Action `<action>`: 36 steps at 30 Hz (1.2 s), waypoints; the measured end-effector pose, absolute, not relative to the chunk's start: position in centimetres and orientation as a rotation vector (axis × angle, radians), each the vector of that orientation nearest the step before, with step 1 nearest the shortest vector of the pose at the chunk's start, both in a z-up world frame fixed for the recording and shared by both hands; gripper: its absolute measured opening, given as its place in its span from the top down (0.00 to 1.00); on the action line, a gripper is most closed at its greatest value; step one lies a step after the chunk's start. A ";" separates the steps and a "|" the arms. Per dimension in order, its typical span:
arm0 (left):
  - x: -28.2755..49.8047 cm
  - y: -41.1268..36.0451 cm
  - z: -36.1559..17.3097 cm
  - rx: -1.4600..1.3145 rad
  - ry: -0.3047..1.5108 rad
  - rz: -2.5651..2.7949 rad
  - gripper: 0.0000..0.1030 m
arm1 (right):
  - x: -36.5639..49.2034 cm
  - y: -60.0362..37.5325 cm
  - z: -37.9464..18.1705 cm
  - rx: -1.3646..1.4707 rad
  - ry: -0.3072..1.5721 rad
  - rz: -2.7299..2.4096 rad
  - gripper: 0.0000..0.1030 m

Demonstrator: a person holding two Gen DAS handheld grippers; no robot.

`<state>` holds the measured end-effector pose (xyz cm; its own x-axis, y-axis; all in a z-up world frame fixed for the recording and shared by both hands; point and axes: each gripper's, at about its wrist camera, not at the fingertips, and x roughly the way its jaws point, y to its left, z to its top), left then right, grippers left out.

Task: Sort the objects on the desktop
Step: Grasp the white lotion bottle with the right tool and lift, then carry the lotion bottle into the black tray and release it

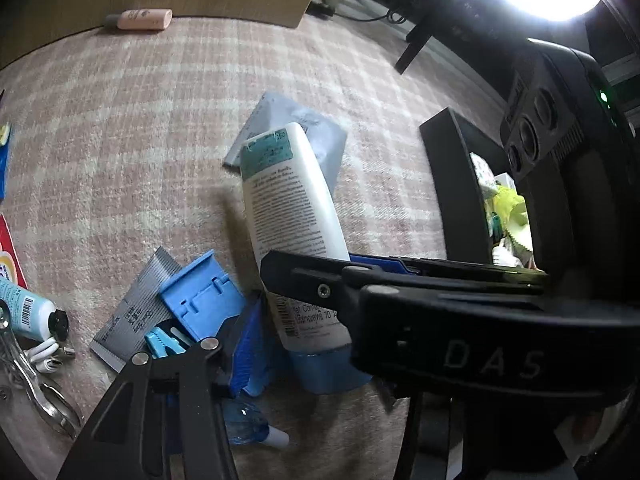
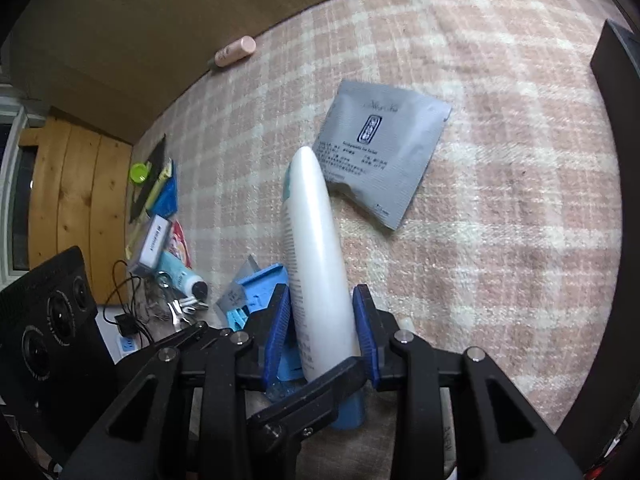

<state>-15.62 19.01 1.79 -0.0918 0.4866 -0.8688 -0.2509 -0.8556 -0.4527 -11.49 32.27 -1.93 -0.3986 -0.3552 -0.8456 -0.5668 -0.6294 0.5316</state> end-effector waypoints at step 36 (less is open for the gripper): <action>-12.5 38.6 7.2 -1.526 0.001 1.739 0.56 | 4.6 42.7 5.4 -1.259 1.265 2.031 0.70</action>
